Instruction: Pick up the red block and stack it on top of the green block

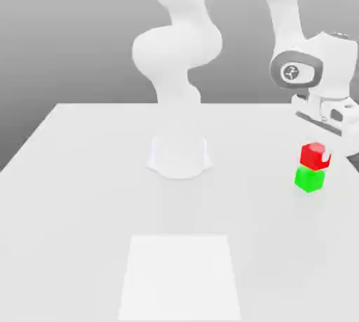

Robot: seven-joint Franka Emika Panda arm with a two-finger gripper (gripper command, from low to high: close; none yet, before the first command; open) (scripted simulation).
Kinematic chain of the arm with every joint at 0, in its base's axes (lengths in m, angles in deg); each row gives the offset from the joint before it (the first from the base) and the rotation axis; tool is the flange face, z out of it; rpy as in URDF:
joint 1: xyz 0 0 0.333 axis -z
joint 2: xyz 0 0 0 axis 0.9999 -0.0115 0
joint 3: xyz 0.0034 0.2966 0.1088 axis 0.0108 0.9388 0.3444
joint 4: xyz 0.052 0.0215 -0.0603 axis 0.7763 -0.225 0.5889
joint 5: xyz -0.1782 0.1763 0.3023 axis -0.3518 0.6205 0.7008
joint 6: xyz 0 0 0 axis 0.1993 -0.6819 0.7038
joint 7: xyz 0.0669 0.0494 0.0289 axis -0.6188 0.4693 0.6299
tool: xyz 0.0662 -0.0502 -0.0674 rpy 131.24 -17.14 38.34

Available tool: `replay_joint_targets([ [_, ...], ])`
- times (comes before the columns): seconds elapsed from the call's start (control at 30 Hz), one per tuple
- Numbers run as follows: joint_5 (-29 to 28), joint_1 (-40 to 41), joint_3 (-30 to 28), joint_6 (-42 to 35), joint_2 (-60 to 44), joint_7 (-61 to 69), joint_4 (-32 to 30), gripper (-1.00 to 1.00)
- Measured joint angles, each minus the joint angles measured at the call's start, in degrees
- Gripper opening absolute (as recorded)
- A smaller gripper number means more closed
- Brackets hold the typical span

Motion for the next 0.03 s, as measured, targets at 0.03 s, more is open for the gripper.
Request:
replay_joint_targets([
  [0.03, 0.0, 0.04, 0.0, 0.0, 0.0, 0.0, 0.0, 1.0],
])
